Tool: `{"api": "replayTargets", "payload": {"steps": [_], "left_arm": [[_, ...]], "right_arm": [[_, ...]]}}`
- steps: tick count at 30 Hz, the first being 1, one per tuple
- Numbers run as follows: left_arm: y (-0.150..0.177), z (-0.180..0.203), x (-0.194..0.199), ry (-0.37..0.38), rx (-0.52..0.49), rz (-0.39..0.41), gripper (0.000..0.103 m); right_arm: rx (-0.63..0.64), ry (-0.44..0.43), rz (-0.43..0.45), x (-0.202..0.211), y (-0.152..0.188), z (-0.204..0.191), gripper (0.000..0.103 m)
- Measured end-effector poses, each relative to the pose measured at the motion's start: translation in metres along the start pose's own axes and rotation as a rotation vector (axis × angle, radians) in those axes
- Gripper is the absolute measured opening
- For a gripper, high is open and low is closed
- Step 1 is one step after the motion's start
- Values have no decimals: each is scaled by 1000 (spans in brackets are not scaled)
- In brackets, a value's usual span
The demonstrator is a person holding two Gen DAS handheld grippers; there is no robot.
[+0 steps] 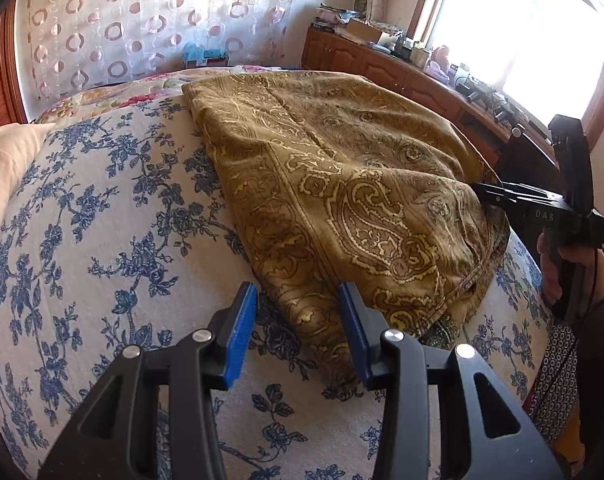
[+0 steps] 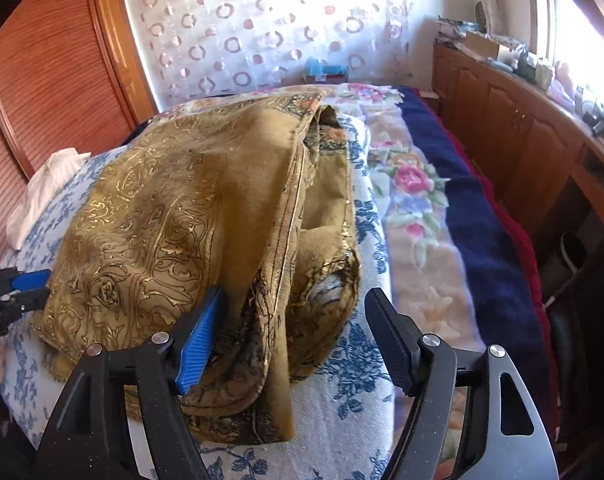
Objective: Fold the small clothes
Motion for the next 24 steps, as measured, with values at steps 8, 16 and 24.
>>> {"api": "replayTargets", "payload": {"steps": [8,16,24], "left_arm": [[-3,4,-1,62,20,5,36],[-10,3,15,144,4,57,1],[-34,4,71,148,-22,188,0]], "right_arm": [[-3,-57,-12,-4,-1,-3,55],[101,-86,-25,-2,2,-27,8],[102,-130,69,27,-8,-37,5]]}}
Point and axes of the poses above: each gripper's, at about its wrist camera, not at the fingertips, and x roughly against the way its jaws point, z to its right, y to its underside, the point moved 6 cm from there along -x, roughly the way its jaws point, and after that the axes turned 3 degrees about x, right-handed, at the moved point
